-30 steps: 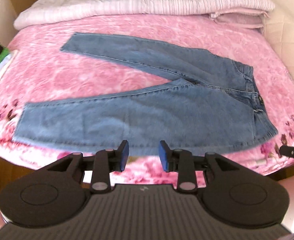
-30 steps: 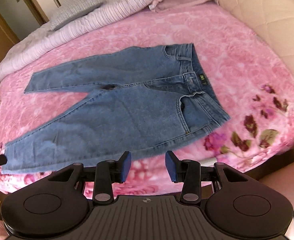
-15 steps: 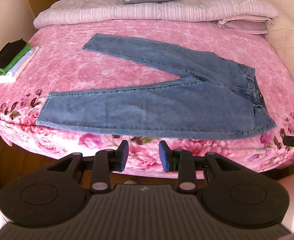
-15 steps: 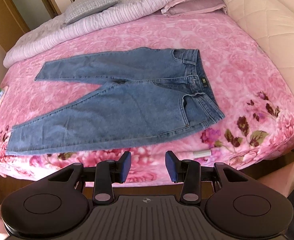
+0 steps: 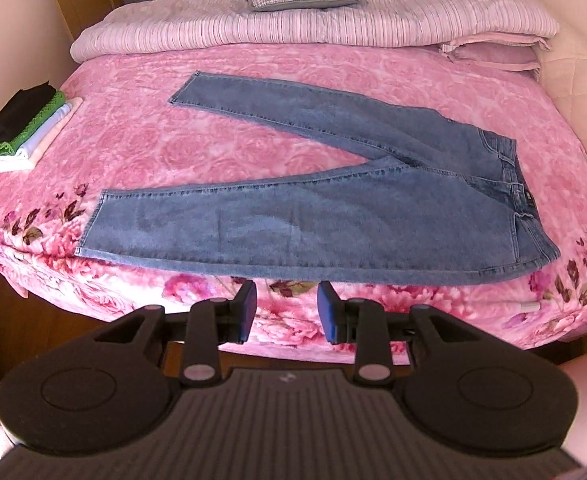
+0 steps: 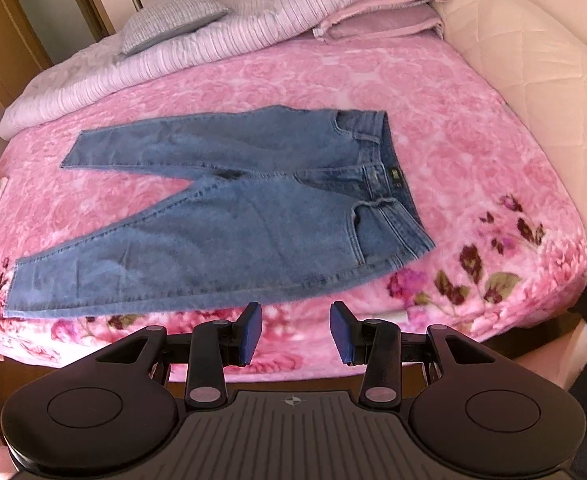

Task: Fold clothes
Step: 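Release the jeans and withdraw both grippers above the bed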

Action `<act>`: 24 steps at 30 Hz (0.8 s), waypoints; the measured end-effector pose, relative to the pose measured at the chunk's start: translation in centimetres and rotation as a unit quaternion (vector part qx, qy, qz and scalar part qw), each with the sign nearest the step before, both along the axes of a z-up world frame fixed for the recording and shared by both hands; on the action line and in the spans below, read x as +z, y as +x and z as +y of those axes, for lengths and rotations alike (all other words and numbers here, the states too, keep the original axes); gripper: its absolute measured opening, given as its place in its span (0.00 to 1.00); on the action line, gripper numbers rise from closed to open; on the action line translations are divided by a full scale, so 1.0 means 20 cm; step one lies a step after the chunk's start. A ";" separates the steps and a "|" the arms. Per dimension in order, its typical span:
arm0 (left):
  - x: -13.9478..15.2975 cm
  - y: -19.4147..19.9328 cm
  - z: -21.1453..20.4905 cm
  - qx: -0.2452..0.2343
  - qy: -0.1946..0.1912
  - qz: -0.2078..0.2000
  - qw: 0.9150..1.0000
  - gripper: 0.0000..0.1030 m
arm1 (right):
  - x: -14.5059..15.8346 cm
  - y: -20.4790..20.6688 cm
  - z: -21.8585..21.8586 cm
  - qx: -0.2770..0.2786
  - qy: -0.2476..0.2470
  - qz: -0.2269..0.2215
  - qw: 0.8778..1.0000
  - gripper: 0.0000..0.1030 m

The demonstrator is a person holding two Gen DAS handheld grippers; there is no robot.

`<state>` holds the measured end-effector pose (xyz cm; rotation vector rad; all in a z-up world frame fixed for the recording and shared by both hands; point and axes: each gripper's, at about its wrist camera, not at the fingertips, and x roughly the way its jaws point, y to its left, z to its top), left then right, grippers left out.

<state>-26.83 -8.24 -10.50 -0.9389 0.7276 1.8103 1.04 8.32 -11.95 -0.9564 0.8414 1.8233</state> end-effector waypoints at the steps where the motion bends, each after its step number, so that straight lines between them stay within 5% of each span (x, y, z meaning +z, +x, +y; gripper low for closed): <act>1: 0.01 -0.01 0.00 0.000 0.002 0.001 1.000 0.28 | 0.01 -0.01 0.00 0.003 0.002 0.002 1.000 0.41; 24: 0.02 -0.29 -0.21 0.084 -0.035 0.008 0.996 0.28 | -0.05 -0.43 -0.08 0.105 -0.025 -0.005 0.994 0.40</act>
